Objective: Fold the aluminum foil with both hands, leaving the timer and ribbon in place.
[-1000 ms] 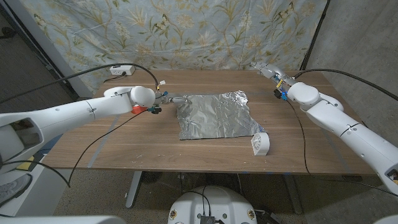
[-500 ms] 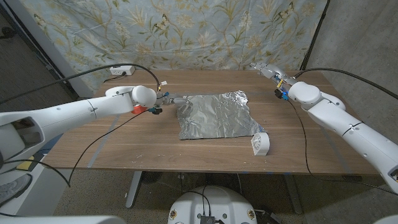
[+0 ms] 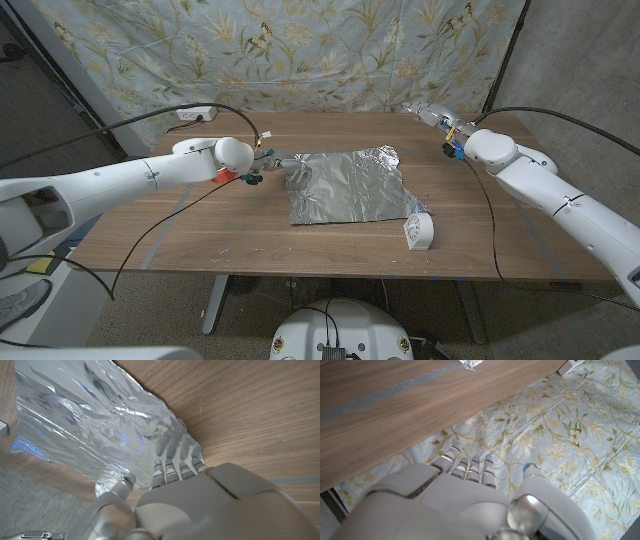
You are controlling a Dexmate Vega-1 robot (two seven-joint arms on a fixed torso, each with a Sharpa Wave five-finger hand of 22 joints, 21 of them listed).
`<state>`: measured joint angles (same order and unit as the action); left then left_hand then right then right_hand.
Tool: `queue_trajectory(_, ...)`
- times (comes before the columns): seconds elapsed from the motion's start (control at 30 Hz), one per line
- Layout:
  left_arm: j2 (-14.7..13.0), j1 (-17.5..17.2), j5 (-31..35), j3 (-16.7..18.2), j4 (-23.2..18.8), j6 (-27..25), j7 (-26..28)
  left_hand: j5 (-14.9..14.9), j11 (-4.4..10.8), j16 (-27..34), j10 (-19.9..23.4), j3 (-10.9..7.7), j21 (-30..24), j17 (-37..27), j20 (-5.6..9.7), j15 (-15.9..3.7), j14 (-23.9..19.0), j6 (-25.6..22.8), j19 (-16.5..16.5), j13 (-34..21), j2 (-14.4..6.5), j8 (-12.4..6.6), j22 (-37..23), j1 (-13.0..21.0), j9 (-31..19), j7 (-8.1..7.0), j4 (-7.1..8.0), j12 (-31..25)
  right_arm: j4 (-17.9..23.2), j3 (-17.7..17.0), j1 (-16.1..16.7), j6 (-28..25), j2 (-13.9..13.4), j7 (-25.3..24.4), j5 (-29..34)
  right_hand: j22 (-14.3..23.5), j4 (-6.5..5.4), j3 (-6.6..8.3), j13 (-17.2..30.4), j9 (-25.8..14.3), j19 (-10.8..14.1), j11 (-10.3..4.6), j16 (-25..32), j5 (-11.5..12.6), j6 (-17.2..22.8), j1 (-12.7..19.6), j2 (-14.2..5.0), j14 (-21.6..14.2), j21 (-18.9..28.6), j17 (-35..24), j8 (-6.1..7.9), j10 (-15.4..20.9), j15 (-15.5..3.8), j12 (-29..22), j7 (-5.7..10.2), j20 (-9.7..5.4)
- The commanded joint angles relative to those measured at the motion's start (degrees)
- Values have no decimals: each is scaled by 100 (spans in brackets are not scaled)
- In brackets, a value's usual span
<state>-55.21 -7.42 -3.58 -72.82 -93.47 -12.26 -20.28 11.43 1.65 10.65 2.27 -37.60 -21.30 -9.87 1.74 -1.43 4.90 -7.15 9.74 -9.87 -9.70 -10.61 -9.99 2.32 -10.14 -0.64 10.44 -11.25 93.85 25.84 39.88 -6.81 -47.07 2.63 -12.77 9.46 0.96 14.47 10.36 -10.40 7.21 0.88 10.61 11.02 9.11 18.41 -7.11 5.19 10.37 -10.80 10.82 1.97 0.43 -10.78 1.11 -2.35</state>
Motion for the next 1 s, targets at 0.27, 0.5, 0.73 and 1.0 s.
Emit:
queue_trajectory(0.27, 24, 52, 29, -70, -8, -84, -80, -15, -25, 15, 143, -51, 23, -1, -15, 14, -57, -96, -30, -13, -11, -42, -16, -104, -4, 15, -6, -56, 111, 138, -136, -223, -74, 99, 209, 16, 58, 17, 13, -16, -41, -6, 25, -9, 59, 28, -22, 61, 0, -13, 27, -34, -10, 18, -29, -89)
queue_trajectory(0.5, 23, 46, 10, -79, 14, -33, -93, -18, -29, 12, 171, -57, 32, 0, -26, 18, -76, -125, -48, -15, -11, -41, -17, -122, -4, 23, -7, -56, 195, 236, -229, -363, -116, 170, 349, 16, 84, 25, 13, -16, -44, -9, 28, -9, 110, 46, -22, 58, 6, -7, 42, -19, -14, 7, -37, -87)
queue_trajectory(0.73, 38, 66, 19, -96, 55, -9, -127, -21, -13, 16, 201, -65, 43, 0, -26, 15, -108, -157, -61, -16, -12, -42, -18, -136, -5, 30, -9, -58, 390, 365, -342, -722, -188, 271, 528, 16, 118, 31, 13, -18, -45, -8, 32, -10, 168, 68, -14, 51, 12, 0, 60, 13, -15, -9, -55, -84)
queue_trajectory(1.0, 71, 98, 26, -115, 156, 93, -189, -23, -19, 15, 230, -72, 52, 1, -22, 22, -132, -189, -78, -17, -11, -43, -18, -146, -5, 33, -11, -59, 751, 588, -512, -1381, -270, 369, 879, 15, 175, 35, 18, -20, -49, 5, 45, -14, 227, 105, 18, 14, 17, 8, 73, 110, -22, -47, -58, -66)
